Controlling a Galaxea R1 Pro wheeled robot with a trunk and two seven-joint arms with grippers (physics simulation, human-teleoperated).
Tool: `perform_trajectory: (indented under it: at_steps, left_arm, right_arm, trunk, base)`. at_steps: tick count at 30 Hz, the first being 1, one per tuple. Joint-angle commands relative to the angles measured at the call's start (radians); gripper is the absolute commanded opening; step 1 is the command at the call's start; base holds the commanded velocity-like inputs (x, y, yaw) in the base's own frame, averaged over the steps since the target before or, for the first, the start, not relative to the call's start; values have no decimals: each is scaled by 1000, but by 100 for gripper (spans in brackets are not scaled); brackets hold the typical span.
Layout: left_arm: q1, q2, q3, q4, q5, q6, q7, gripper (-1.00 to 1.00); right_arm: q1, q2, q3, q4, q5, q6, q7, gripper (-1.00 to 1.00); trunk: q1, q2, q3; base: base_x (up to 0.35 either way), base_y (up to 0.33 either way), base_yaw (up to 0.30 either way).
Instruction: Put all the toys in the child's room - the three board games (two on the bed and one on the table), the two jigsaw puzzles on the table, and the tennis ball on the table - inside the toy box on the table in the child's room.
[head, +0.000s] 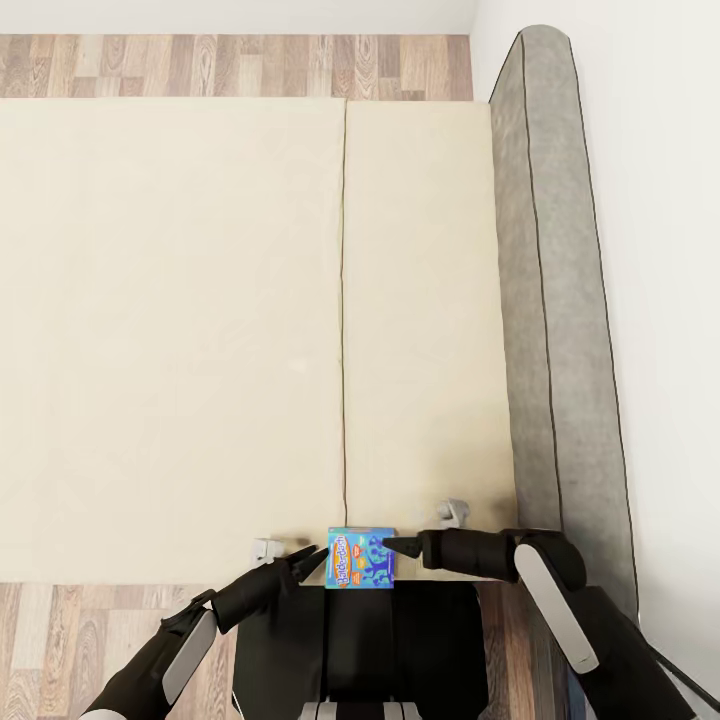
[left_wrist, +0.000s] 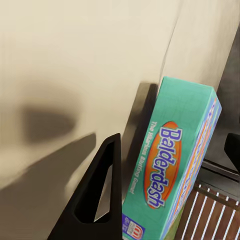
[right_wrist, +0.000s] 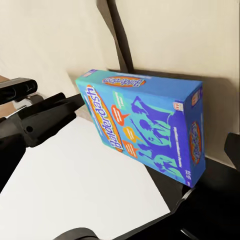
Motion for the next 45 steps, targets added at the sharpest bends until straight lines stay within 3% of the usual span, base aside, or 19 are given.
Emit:
perform_trajectory:
  at_steps: [1,11,30,35,45]
  left_arm:
    - [0,1,-3,1,5,9,86,100]
    - [0,1,-3,1,5,9,86,100]
    - [0,1,-3,0,5,9,86,100]
    - [0,1,-3,0,5,9,86,100]
    - [-1,1,-3,0,5,9,85,100]
  right_arm:
    - [3,-5,-5,-7,8,3,8,100]
    - [16,-16,-22,-25,9,7,8,100]
    - [23,-3,-11,11,13,-17,8,100]
    - [19,30,-1,61,16,-19,7,100]
    - [4,58,-3,151,26,-56,8,100]
  trunk:
    - [0,-1,0]
    - [0,-1,0]
    - [0,-1,0]
    - [0,-1,0]
    - [0,-1,0]
  base:
    - [0,0,0]
    - [0,0,0]
    - [0,0,0]
    - [0,0,0]
    - [0,0,0]
